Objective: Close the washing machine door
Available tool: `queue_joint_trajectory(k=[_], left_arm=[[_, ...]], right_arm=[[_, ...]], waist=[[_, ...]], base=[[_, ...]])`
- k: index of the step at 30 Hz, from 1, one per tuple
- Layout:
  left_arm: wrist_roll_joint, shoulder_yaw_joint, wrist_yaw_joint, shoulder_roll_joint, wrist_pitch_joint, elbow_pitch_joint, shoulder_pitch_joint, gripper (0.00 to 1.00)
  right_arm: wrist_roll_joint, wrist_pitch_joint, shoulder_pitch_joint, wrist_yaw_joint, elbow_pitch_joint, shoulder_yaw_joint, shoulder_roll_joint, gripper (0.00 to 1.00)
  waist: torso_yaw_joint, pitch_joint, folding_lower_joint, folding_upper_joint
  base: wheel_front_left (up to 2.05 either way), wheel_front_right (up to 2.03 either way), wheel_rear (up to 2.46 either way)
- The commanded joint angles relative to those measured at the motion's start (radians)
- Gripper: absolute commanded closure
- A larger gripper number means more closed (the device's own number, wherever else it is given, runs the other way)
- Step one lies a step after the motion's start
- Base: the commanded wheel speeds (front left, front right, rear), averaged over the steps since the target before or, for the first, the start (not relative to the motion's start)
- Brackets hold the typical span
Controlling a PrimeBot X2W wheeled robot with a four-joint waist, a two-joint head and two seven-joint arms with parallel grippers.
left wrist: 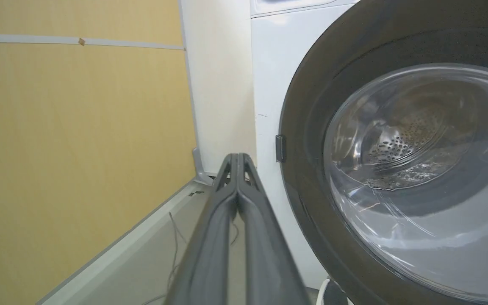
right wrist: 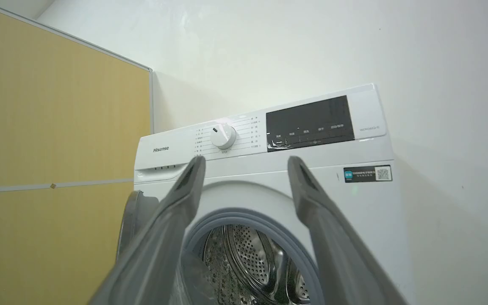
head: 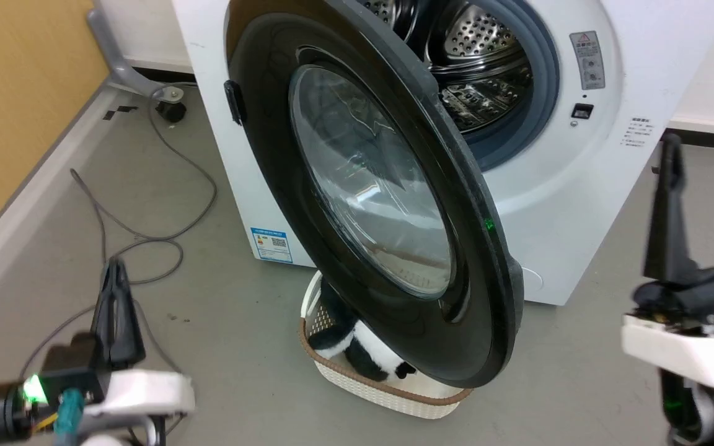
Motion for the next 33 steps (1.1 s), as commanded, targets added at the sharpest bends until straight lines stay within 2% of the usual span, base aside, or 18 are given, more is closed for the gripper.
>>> queue_joint_trajectory(k=[1, 2, 3, 7, 8, 9, 13, 22, 28, 33], left_arm=[[0.016, 0.012, 0.009, -0.011, -0.004, -0.009, 0.031, 0.74], [0.038, 0.018, 0.014, -0.012, -0.004, -0.014, 0.047, 0.11], [0.054, 0.024, 0.016, -0.018, -0.004, -0.023, 0.059, 0.00], [0.061, 0.058, -0.013, -0.065, -0.004, -0.029, 0.092, 0.00], [0.073, 0.060, -0.020, -0.074, -0.004, -0.024, 0.100, 0.00], [0.082, 0.064, -0.024, -0.087, -0.004, -0.022, 0.105, 0.00], [0.115, 0.094, -0.047, -0.133, -0.004, -0.011, 0.121, 0.00], [0.198, 0.158, -0.095, -0.197, -0.004, -0.011, 0.152, 0.00], [0.236, 0.181, -0.120, -0.231, -0.004, -0.011, 0.159, 0.00], [0.264, 0.194, -0.132, -0.251, -0.004, -0.015, 0.159, 0.00]], right_arm=[[-0.003, -0.004, -0.020, 0.001, -0.014, 0.022, 0.003, 0.00], [-0.005, -0.004, -0.027, 0.001, -0.024, 0.041, 0.003, 0.00], [-0.002, -0.004, -0.034, 0.001, -0.033, 0.060, 0.003, 0.00], [0.024, -0.004, -0.053, 0.001, -0.067, 0.139, -0.024, 0.00], [0.028, -0.004, -0.056, 0.001, -0.070, 0.164, -0.036, 0.60], [0.033, -0.004, -0.060, 0.001, -0.073, 0.194, -0.050, 1.00], [0.053, -0.004, -0.070, 0.001, -0.058, 0.319, -0.115, 1.00], [0.051, -0.004, -0.049, 0.001, 0.066, 0.568, -0.258, 1.00], [0.055, -0.004, 0.003, 0.001, 0.180, 0.619, -0.291, 1.00], [0.052, -0.004, 0.039, 0.001, 0.251, 0.589, -0.304, 1.00]], waist=[[0.006, -0.001, 0.0001, 0.0000], [0.011, -0.001, 0.0001, 0.0000], [0.014, -0.001, 0.0001, 0.0000], [0.032, -0.001, 0.0001, 0.0000], [0.034, -0.001, 0.0001, 0.0000], [0.036, -0.001, 0.0001, 0.0000], [0.040, 0.000, 0.0001, 0.0000], [0.041, 0.002, 0.0001, 0.0000], [0.036, 0.006, 0.0001, 0.0000], [0.024, 0.016, 0.0001, 0.0000]], base=[[0.00, 0.00, 0.00], [0.00, 0.00, 0.00], [0.00, 0.00, 0.00], [0.00, 0.00, 0.00], [0.00, 0.00, 0.00], [0.00, 0.00, 0.00], [0.00, 0.00, 0.00], [0.00, 0.00, 0.00], [0.00, 0.00, 0.00], [0.00, 0.00, 0.00]])
